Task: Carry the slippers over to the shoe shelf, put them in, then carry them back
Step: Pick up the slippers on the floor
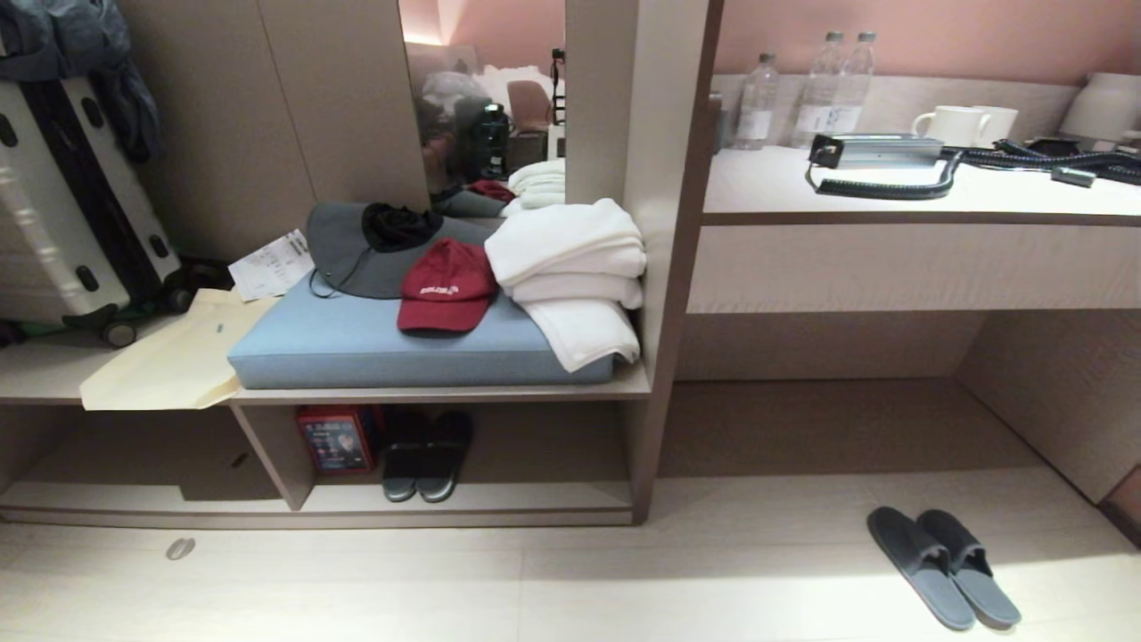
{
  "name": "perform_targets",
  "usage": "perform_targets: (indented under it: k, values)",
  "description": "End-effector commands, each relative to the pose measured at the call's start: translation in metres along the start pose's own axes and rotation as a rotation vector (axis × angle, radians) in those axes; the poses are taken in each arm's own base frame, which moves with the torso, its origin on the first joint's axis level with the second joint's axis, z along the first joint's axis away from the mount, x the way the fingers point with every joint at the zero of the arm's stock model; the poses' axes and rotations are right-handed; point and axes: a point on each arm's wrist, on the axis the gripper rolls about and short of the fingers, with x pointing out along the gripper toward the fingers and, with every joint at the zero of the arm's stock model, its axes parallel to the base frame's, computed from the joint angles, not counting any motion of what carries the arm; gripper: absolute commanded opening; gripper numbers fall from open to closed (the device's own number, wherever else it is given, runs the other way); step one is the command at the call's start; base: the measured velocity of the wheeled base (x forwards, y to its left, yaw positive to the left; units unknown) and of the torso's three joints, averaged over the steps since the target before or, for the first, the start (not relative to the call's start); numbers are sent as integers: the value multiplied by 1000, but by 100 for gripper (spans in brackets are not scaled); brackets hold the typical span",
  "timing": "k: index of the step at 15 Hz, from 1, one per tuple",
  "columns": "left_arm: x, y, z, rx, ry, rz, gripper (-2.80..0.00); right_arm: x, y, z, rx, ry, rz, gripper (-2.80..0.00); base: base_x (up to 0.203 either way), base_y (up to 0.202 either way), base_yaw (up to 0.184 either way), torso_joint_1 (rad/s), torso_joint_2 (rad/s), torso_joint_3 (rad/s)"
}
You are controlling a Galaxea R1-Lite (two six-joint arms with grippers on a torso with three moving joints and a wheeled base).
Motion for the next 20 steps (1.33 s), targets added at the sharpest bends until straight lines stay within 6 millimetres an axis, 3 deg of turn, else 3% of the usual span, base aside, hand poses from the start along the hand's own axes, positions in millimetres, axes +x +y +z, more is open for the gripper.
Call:
perform_targets:
  k: [1,20]
  values:
    - [0,0,0,-1,1,0,-280,0,0,0,0,0,2,-280,0,-200,1,2,2,2]
    - [0,0,0,-1,1,0,-280,0,0,0,1,0,0,-280,0,-196,2,2,3,2]
